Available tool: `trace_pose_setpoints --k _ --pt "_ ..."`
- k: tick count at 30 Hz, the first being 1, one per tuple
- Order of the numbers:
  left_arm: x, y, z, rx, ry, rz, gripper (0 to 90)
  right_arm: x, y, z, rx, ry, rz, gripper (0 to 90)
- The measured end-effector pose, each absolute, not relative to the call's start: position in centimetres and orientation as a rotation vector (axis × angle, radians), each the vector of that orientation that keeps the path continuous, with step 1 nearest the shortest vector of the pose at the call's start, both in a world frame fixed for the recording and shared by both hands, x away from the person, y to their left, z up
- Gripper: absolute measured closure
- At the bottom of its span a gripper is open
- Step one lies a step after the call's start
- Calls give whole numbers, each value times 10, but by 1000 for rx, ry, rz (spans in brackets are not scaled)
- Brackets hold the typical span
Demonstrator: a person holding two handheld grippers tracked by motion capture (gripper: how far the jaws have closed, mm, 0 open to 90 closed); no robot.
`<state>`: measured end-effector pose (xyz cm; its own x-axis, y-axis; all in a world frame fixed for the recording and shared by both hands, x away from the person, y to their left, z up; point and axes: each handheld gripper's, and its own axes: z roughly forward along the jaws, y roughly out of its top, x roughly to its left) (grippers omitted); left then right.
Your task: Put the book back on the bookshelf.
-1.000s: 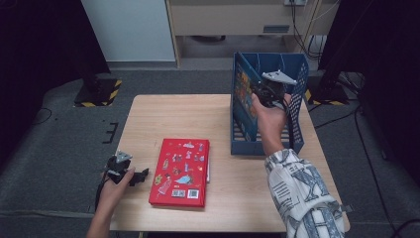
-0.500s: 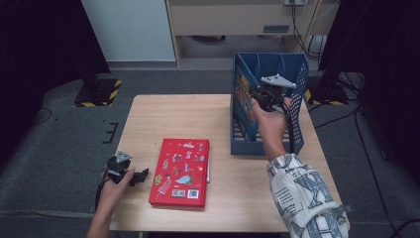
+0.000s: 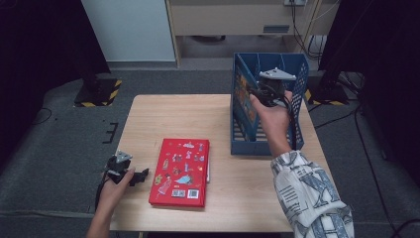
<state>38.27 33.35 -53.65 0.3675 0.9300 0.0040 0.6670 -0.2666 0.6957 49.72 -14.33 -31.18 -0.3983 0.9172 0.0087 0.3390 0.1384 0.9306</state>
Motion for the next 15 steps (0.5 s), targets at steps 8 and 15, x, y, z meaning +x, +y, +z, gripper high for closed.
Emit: trace_pose_setpoints --k 8,15 --pt "383 333 -536 2029 1372 561 0 503 -143 -307 1212 1835 1236 741" --pt "383 333 -536 2031 1370 559 0 505 -142 -307 1227 1845 1222 742"
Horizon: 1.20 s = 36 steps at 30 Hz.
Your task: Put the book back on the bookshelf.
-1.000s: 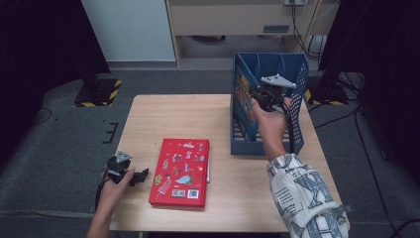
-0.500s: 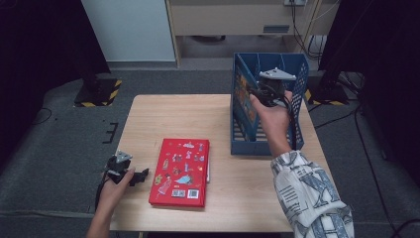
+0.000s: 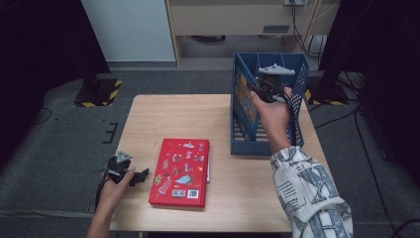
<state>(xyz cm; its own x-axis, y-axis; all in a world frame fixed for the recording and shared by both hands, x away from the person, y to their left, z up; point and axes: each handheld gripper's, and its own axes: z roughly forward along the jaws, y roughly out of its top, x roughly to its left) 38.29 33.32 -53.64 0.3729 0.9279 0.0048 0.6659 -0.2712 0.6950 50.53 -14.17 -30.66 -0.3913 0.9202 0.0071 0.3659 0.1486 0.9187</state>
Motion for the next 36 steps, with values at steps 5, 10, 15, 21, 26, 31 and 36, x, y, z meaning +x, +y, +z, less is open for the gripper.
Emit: trace_pose_setpoints --k 5,10,15,21,26,31,36 --pt "383 333 -536 2031 1370 559 0 507 -140 -308 1230 1857 1217 740" --pt "383 333 -536 2032 1369 559 0 507 -139 -308 1236 1861 1216 760" --pt "383 333 -536 2032 1368 558 0 508 -140 -308 1254 1855 1224 778" --pt "383 332 -536 2035 1366 558 0 507 -138 -308 1257 1836 1208 793" --pt "383 332 -536 2036 1363 556 0 505 -136 -309 1261 1809 1191 810" --pt "383 332 -536 2037 1362 555 0 505 -136 -310 1275 1778 1192 821" --pt "383 332 -536 2037 1361 555 0 505 -135 -312 1276 1735 1201 825"
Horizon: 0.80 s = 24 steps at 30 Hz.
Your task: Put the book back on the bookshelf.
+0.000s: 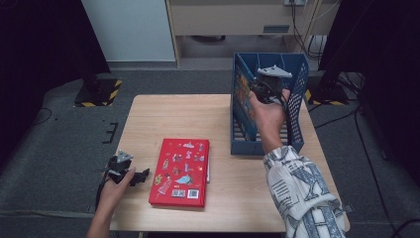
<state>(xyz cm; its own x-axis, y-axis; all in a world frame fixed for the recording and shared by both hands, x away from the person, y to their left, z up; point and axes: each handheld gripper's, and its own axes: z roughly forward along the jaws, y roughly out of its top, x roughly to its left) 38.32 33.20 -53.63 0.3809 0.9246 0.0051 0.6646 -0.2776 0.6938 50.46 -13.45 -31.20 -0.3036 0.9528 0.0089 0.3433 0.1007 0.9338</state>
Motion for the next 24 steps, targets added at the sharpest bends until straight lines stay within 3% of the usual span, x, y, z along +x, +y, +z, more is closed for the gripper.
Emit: trace_pose_setpoints --k 24 --pt "384 332 -537 2031 1360 555 0 528 -120 -316 1298 1645 1172 824"
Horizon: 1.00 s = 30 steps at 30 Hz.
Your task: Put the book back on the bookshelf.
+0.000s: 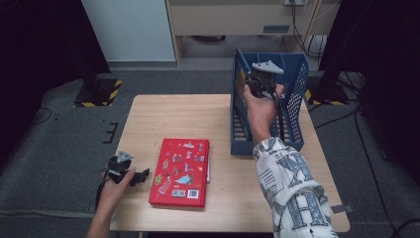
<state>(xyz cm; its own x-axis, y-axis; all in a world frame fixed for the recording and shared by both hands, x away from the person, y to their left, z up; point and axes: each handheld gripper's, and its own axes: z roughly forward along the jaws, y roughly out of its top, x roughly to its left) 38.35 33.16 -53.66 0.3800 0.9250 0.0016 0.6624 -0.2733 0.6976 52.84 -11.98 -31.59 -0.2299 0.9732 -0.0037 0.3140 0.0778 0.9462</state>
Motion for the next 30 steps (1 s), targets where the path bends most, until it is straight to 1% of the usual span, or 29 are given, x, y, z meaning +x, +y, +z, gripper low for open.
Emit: trace_pose_setpoints --k 5,8,11,13,14,21,30 --pt "384 332 -537 2031 1360 554 0 527 -118 -317 1297 1635 1183 818" --pt "384 332 -537 2031 1359 554 0 525 -115 -317 1283 1635 1200 800" --pt "384 332 -537 2031 1360 554 0 521 -113 -316 1264 1644 1226 747" --pt "384 331 -537 2031 1360 554 0 518 -113 -317 1253 1667 1236 730" --pt "384 332 -537 2032 1359 554 0 515 -112 -317 1252 1675 1258 684" --pt "384 332 -536 2039 1358 554 0 504 -112 -322 1220 1727 1271 639" --pt "384 332 -536 2039 1358 554 0 493 -109 -326 1208 1757 1315 614"
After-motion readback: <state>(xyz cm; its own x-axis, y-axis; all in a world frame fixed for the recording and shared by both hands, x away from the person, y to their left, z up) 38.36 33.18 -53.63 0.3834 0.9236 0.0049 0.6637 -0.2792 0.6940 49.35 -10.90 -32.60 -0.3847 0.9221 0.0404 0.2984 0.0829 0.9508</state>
